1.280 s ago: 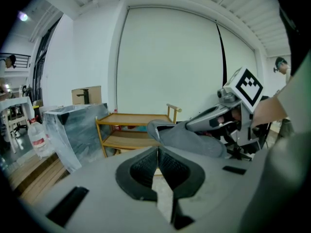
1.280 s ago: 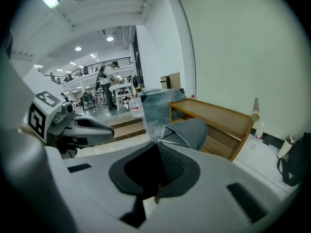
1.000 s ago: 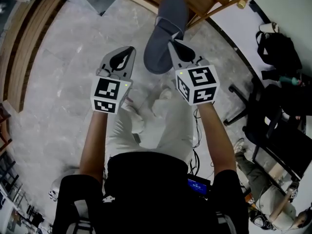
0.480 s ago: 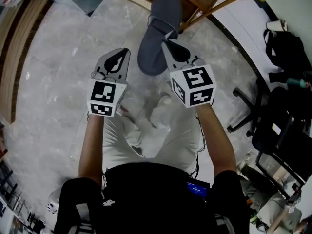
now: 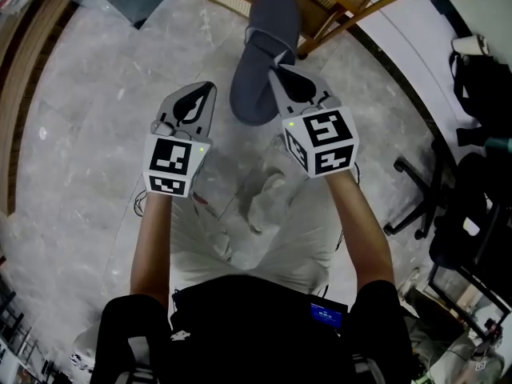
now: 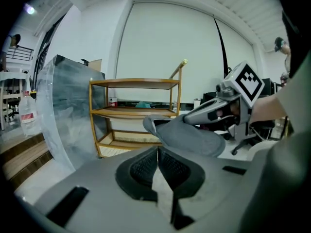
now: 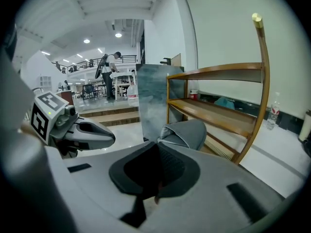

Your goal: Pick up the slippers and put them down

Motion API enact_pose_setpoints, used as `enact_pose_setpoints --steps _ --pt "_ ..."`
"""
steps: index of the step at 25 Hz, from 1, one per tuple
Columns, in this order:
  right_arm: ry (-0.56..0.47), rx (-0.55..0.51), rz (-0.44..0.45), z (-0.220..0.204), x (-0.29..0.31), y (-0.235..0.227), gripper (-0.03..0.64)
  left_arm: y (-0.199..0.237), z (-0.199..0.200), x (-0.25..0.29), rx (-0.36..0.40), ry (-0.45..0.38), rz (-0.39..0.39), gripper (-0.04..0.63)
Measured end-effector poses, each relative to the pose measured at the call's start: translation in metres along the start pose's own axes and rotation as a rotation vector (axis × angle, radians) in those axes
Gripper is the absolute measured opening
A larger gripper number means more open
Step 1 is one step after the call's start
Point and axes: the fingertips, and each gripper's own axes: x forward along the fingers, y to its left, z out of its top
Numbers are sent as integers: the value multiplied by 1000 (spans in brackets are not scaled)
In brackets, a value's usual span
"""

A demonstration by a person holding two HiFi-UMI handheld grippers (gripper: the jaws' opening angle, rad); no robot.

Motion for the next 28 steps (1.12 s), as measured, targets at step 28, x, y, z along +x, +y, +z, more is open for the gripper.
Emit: enact_pose_setpoints --steps 28 --pt "-28 -181 -71 -50 14 24 5 6 -78 0 53 -119 -26 6"
